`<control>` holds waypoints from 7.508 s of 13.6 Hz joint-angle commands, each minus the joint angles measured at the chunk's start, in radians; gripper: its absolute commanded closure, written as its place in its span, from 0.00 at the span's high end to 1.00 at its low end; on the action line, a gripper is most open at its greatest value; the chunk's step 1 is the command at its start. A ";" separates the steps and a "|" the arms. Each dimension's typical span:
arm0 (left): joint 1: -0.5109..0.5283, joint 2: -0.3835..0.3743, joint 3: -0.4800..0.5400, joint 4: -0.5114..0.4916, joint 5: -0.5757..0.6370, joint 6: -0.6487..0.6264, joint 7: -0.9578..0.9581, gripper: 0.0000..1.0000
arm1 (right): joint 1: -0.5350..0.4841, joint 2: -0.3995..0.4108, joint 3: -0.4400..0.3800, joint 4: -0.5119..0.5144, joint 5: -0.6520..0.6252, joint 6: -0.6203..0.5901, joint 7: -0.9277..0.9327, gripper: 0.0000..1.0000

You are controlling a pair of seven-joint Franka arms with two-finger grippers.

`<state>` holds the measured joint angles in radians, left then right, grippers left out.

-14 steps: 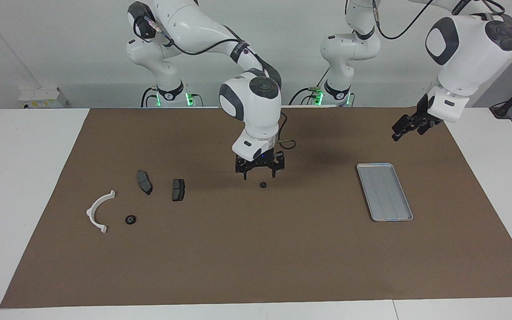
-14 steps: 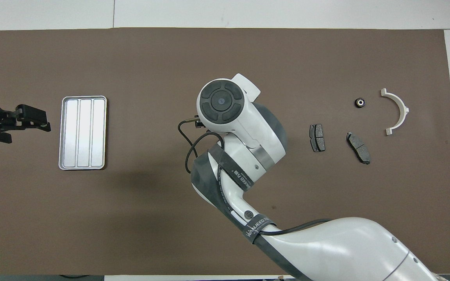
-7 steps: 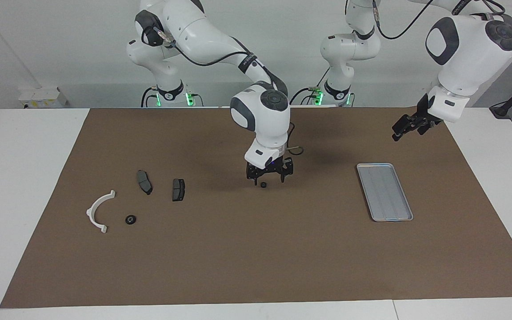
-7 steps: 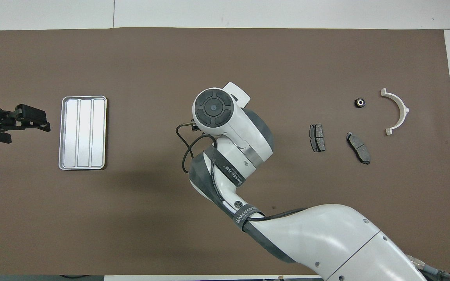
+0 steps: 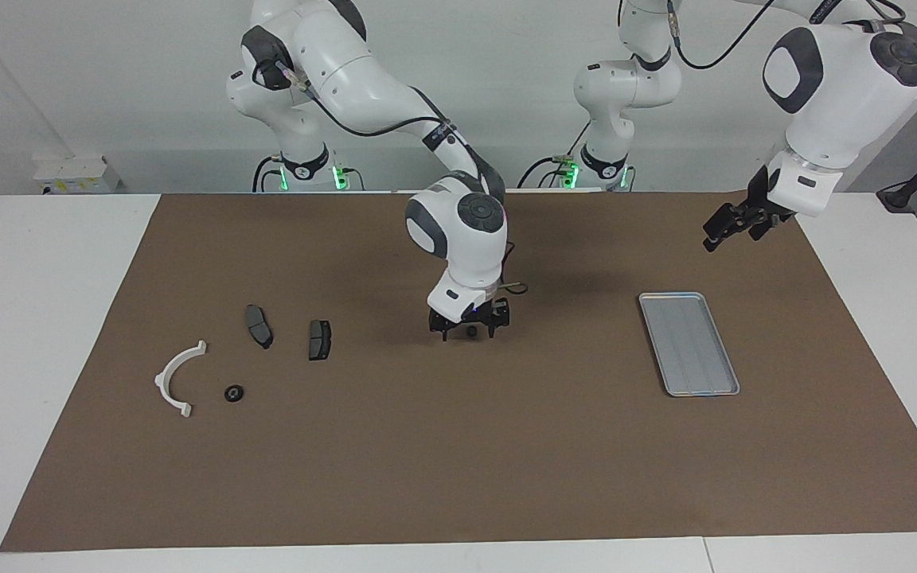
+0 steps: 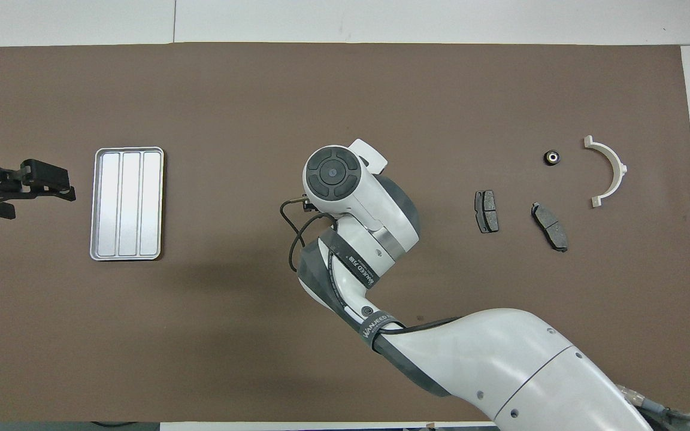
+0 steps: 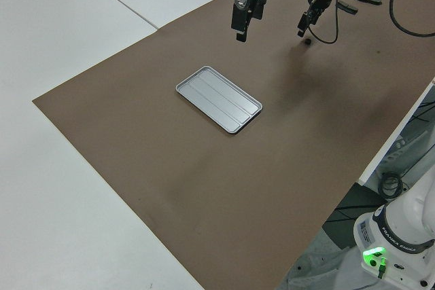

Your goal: Place bearing gear from tray to pile

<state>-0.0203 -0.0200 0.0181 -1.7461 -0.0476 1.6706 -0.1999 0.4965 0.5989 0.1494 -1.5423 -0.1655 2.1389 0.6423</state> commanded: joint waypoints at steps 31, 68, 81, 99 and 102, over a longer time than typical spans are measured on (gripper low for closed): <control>0.000 -0.023 -0.003 0.030 0.063 -0.015 0.082 1.00 | -0.154 -0.096 0.009 0.053 0.029 -0.075 -0.192 0.00; -0.001 -0.023 -0.003 0.027 0.063 -0.017 0.082 1.00 | -0.544 -0.172 0.010 -0.277 0.041 0.208 -0.758 1.00; -0.003 -0.023 -0.003 0.027 0.063 -0.017 0.082 1.00 | -0.628 -0.542 0.001 0.019 0.064 -0.448 -0.681 1.00; -0.001 -0.023 -0.003 0.027 0.063 -0.017 0.082 1.00 | -0.678 -0.771 -0.068 -0.137 0.146 -0.556 -0.871 1.00; -0.001 -0.023 -0.003 0.027 0.063 -0.017 0.082 1.00 | -0.676 -0.772 -0.060 -0.139 0.146 -0.571 -0.856 1.00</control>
<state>-0.0201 -0.0267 0.0168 -1.7121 -0.0057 1.6565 -0.1271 -0.1758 -0.1525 0.0835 -1.6543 -0.0397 1.5541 -0.2108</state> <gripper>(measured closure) 0.000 0.000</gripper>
